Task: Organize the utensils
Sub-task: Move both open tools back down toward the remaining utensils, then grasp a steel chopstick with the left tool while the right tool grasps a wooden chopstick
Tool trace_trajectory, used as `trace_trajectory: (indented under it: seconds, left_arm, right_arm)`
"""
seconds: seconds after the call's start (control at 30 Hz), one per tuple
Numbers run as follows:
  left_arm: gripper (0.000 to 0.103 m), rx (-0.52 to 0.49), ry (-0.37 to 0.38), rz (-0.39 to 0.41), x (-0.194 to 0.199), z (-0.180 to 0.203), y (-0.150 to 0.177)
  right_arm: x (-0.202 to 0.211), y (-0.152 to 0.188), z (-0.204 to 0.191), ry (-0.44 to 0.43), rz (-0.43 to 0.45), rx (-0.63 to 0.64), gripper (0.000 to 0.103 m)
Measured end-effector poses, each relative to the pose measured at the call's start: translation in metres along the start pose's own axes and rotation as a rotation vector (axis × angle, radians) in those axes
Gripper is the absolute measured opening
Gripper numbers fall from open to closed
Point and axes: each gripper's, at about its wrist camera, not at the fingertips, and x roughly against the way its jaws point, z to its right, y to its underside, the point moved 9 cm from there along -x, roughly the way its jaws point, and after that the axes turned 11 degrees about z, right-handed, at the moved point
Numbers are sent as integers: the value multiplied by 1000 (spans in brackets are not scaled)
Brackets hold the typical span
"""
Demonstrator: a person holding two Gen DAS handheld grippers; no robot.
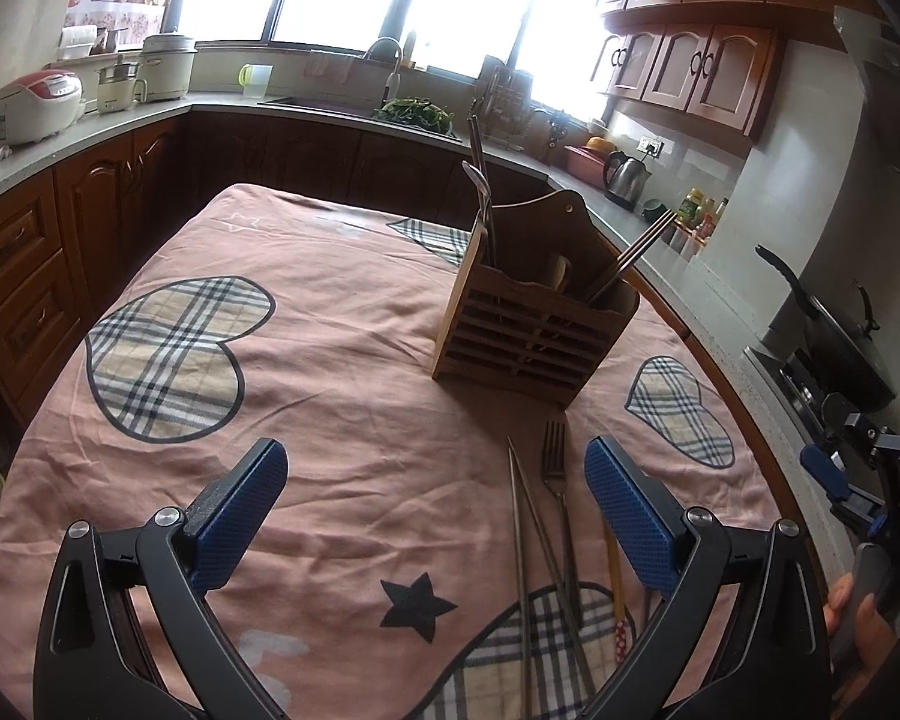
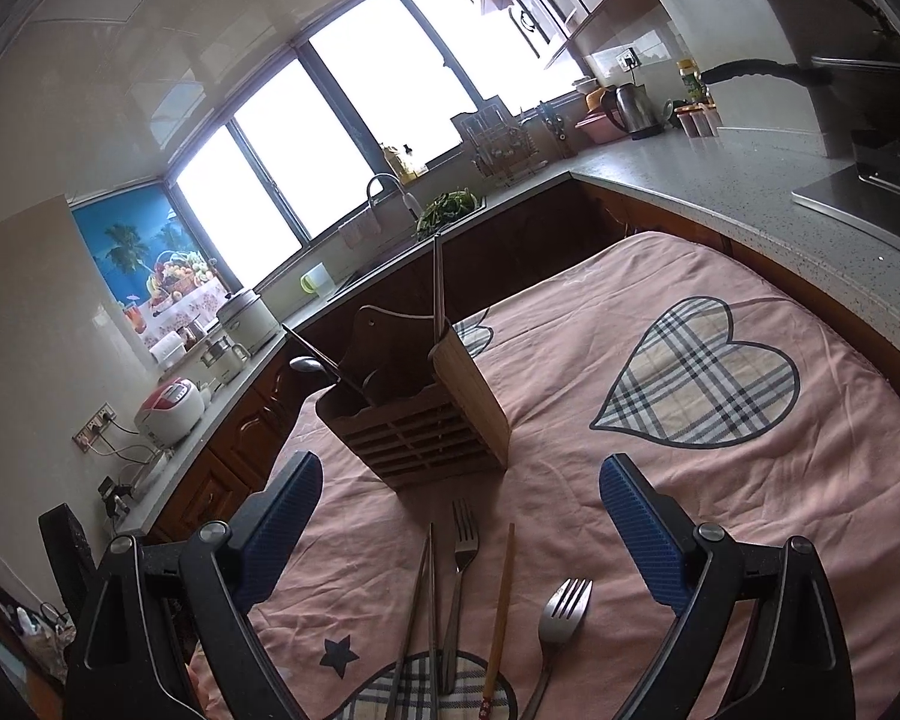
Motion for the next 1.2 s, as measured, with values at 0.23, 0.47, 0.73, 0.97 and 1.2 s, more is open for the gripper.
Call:
trace_trajectory:
  seconds: [0.23, 0.47, 0.73, 0.97, 1.2]
  left_arm:
    - [102, -3, -7, -48, 2, -2, 25]
    - [101, -21, -20, -94, -3, -1, 46]
    - [101, -76, -12, -129, -14, 12, 55]
    - [101, -161, -12, -188, -34, 26, 65]
    - [96, -186, -11, -244, -56, 27, 73]
  right_arm:
    - [5, 34, 10, 42, -55, 41, 95]
    - [9, 51, 19, 79, -86, 98, 95]
    - [2, 62, 23, 62, -129, 85, 95]
    - [-12, 66, 22, 53, -167, 85, 94]
    - [-41, 74, 19, 43, -225, 90, 80]
